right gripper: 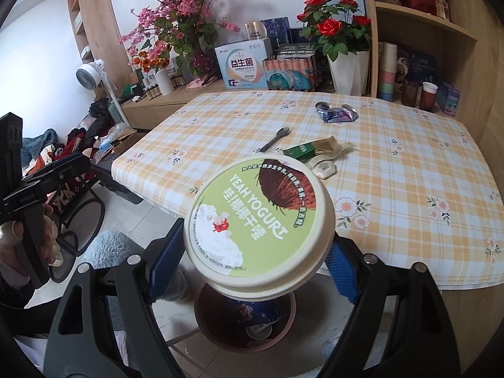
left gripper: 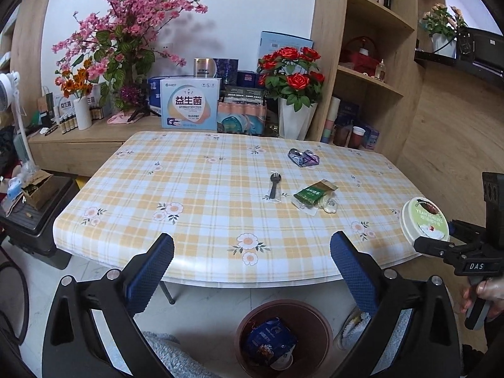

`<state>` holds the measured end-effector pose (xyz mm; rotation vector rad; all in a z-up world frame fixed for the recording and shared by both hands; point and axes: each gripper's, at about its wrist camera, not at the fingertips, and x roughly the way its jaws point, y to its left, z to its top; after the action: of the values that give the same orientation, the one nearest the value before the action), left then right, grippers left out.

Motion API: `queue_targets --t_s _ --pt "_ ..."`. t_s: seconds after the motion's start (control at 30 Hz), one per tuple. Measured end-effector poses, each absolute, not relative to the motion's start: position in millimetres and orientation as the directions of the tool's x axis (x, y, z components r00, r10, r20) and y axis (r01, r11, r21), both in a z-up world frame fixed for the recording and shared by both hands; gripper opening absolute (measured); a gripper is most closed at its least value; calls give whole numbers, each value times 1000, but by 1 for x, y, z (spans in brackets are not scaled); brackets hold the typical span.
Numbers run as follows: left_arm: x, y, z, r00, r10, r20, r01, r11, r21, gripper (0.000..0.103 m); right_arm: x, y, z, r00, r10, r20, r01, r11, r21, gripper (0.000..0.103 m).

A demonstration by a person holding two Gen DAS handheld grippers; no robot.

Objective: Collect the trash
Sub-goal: 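Lower the yogurt cup into the bin and open the right tool, then move both tools back over the table toward the remaining items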

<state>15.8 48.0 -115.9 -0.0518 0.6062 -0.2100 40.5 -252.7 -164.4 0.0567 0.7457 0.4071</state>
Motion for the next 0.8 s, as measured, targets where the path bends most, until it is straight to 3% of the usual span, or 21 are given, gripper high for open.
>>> queue_targets --t_s 0.27,0.37,0.8 --pt "17 59 -119 799 -192 -571 145 981 -127 97 43 -236 -173 614 412 -673 -375 903 210 82" --pt "18 60 -121 797 -193 -573 143 981 -131 97 43 -227 -177 600 417 -682 -392 897 203 93" --pt "22 55 -132 775 -196 -601 150 981 -127 97 53 -249 -179 649 329 -686 -277 942 190 97"
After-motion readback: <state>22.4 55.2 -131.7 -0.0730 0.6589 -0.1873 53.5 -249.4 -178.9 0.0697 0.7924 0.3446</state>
